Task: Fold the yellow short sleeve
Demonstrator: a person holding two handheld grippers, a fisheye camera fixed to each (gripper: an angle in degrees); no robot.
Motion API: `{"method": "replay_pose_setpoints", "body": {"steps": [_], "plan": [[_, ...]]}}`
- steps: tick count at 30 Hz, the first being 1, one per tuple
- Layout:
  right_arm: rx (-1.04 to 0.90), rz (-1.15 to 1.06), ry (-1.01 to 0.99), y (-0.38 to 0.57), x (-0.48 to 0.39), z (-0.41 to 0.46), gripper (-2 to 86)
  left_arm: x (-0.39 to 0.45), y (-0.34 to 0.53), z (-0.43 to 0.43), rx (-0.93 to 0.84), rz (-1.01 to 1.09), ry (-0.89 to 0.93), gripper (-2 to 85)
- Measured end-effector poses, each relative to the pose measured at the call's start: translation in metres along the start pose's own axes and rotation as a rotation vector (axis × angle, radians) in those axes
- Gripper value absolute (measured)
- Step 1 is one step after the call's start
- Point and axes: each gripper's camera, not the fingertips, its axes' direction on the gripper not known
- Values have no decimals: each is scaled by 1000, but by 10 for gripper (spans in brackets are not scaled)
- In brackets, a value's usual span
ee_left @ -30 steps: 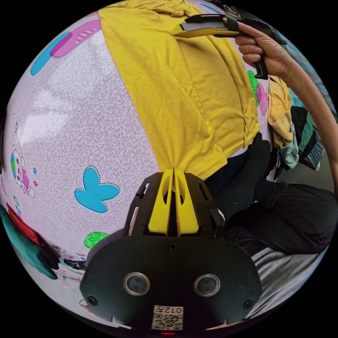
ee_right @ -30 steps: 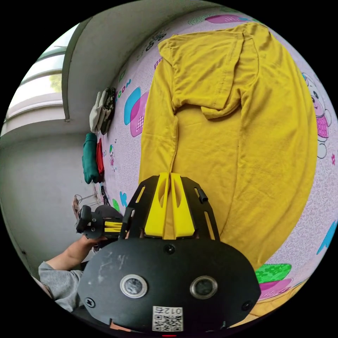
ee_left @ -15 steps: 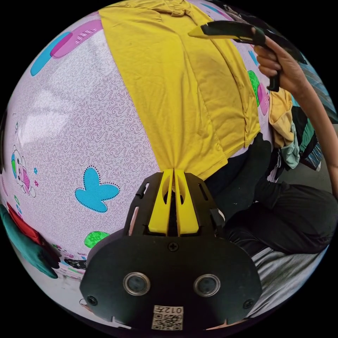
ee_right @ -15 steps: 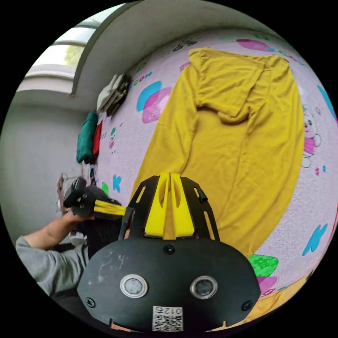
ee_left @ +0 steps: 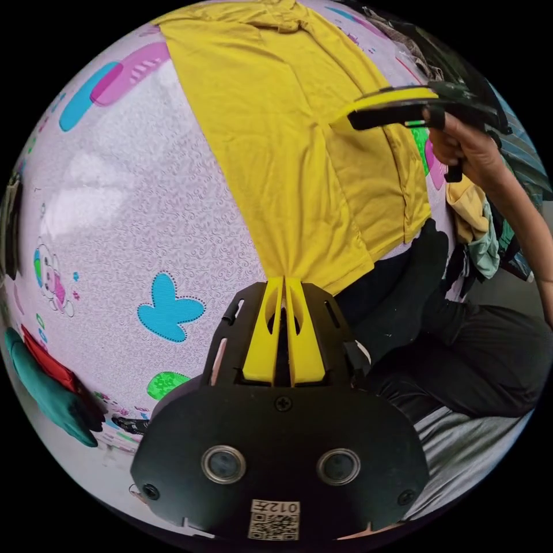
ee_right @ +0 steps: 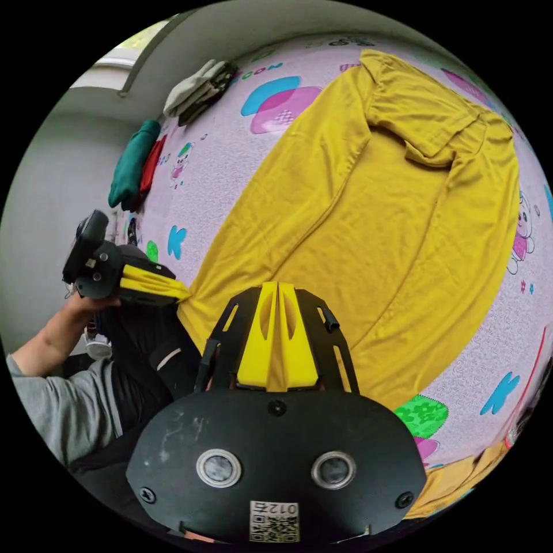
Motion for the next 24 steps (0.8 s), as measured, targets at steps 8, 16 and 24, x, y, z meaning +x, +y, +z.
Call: {"method": "replay_pose_setpoints", "body": {"steps": [8, 16, 24], "plan": [[-33, 35, -101, 56, 19, 6, -8, -5, -3, 6, -4, 34, 1, 8], [49, 172, -232, 170, 70, -72, 18, -90, 38, -24, 67, -82, 312, 29], [117, 534, -439, 298, 125, -73, 86, -142, 54, 2, -78, -177, 580, 78]]}}
